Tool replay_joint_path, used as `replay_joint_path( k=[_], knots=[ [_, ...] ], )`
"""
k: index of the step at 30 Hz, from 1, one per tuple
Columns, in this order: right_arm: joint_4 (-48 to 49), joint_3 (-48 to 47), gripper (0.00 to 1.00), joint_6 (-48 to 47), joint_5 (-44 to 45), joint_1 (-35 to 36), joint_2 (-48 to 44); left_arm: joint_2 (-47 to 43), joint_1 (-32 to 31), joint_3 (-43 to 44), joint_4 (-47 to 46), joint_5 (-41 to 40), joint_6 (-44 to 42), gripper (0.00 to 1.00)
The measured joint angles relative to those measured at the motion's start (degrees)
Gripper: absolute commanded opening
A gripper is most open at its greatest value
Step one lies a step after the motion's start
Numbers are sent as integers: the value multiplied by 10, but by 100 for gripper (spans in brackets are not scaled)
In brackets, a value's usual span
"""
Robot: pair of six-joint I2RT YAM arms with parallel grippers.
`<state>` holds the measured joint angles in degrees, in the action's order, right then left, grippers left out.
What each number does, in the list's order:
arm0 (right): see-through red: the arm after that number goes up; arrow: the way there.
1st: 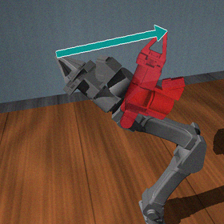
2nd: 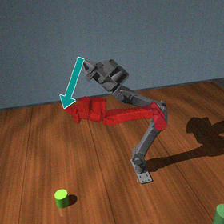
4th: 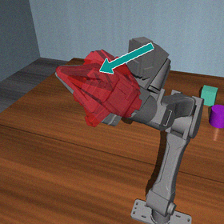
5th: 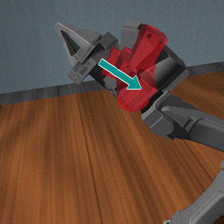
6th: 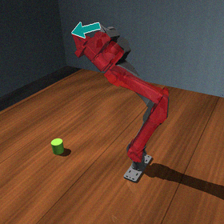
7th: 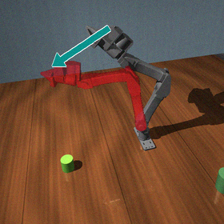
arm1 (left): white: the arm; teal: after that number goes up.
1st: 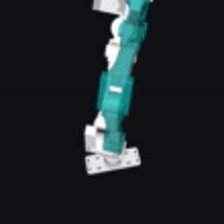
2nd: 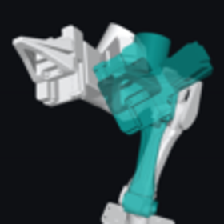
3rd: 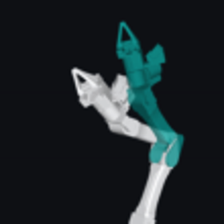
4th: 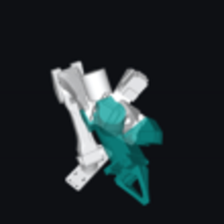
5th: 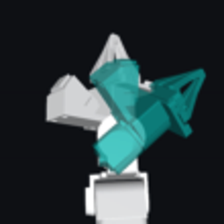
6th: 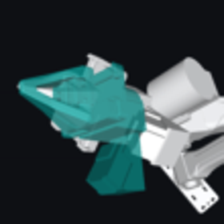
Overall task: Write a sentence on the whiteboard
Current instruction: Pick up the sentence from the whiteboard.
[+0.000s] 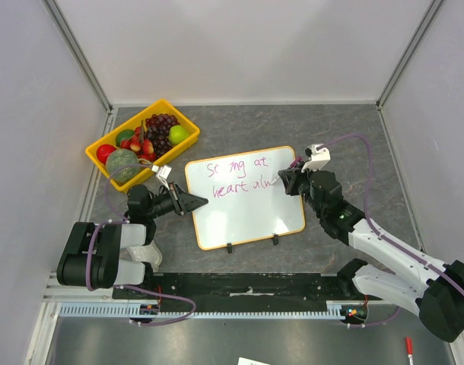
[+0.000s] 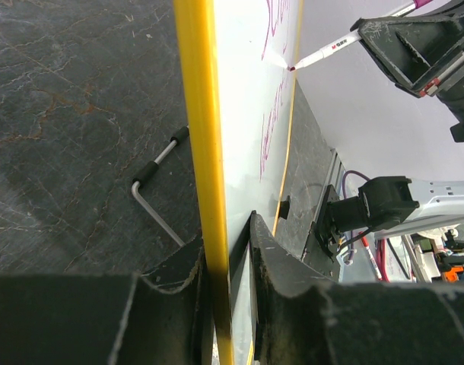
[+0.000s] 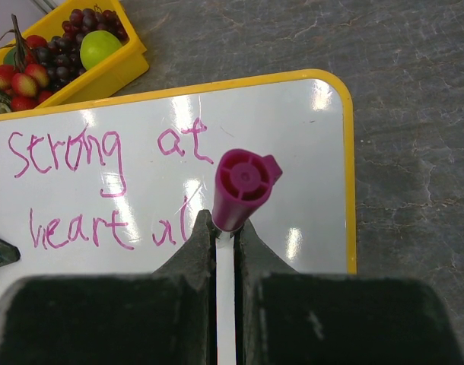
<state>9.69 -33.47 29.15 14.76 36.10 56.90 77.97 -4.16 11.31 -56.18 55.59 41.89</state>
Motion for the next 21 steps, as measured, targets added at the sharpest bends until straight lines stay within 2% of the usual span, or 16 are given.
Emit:
replay_joint_path(
  k=[21],
  knots=[
    [-6, -9, 0, -2, 9, -6, 5, 0, 0, 0, 0, 0, 0, 2]
  ],
)
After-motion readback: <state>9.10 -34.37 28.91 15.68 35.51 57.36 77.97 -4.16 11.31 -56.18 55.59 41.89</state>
